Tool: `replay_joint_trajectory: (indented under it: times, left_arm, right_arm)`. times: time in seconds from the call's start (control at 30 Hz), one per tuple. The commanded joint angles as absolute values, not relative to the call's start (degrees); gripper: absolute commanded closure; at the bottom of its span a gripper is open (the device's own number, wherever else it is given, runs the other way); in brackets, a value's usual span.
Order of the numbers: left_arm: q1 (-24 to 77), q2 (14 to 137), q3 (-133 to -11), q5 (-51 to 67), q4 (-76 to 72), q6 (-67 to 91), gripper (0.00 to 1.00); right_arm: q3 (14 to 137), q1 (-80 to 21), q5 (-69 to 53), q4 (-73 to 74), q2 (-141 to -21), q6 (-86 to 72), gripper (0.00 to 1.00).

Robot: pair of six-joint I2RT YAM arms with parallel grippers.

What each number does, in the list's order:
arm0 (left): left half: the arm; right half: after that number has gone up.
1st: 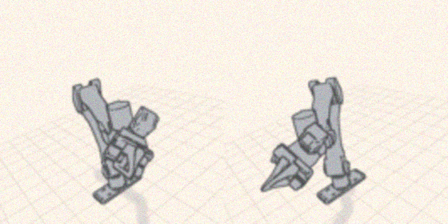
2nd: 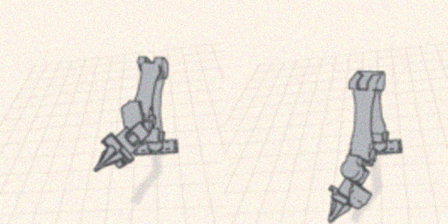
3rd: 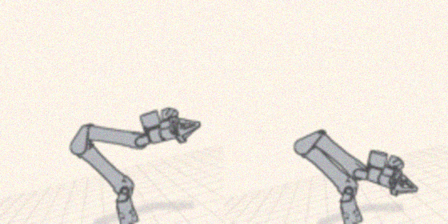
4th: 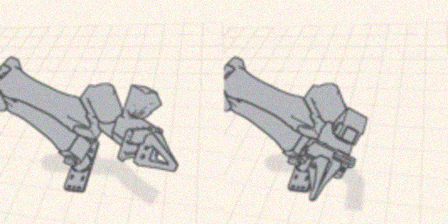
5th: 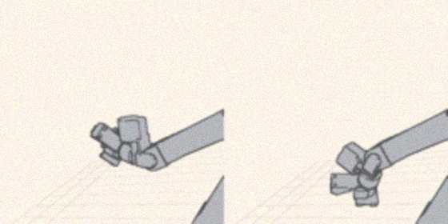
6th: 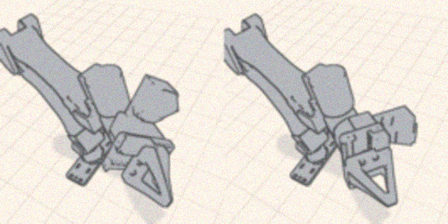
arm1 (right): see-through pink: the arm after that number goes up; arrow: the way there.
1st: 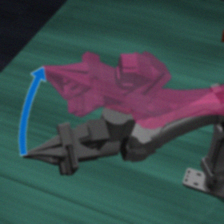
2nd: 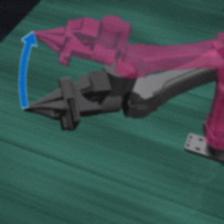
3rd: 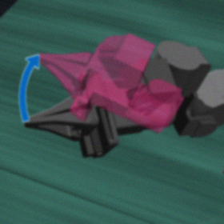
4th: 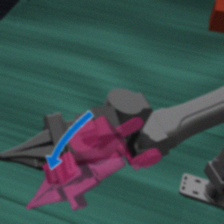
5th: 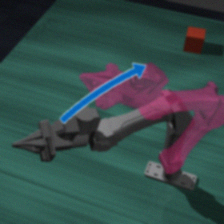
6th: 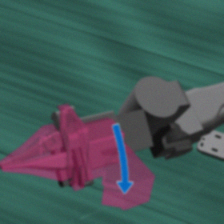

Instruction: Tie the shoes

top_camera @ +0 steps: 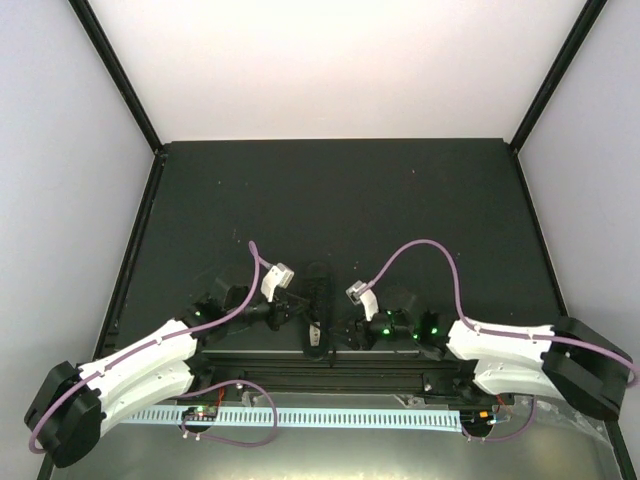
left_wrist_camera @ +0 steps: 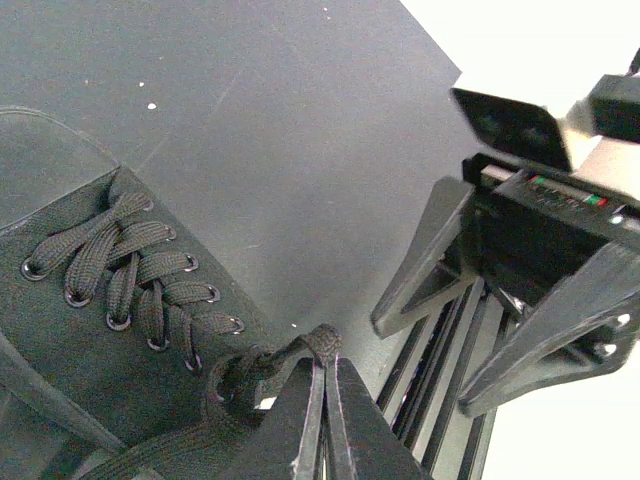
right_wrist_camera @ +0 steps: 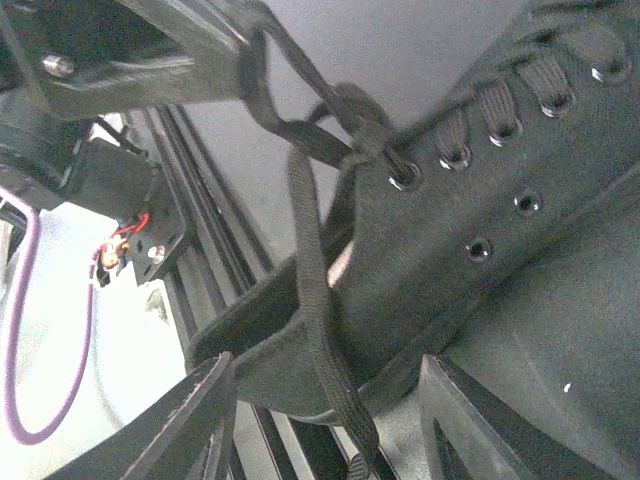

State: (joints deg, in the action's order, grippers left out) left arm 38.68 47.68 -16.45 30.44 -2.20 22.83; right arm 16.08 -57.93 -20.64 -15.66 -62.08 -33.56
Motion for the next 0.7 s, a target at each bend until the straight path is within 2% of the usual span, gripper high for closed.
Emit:
replay_joint_trajectory:
  times: [0.0,0.27,0.33,0.47,0.53,0.67]
  left_arm:
    - [38.3,47.2,-16.5,30.3,-2.9,23.4,0.99]
    - [38.2,47.3,-16.5,30.2,-2.8,23.4,0.99]
    - [38.2,47.3,-16.5,30.2,-2.7,23.5,0.98]
    - [38.2,47.1,-16.4,30.7,-2.7,22.8,0.99]
    - [38.3,46.8,-16.3,31.5,-2.9,22.3,0.99]
    - [38.3,46.6,-16.1,35.1,-4.0,21.3,0.98]
  right_arm:
    - [16.6,-60.1,-18.8,-23.6,-67.5,-35.9,0.48]
    - [17.4,-63.1,-19.5,-27.4,-74.3,-36.0,0.55]
    - [17.6,-63.4,-19.4,-27.8,-75.7,-36.1,0.61]
    - [19.1,-63.5,-16.2,-24.0,-76.5,-36.3,0.89]
    - [20.0,-63.4,-13.8,-20.1,-75.6,-36.2,0.98]
    - [20.3,-62.9,-11.5,-15.4,-72.7,-36.5,0.98]
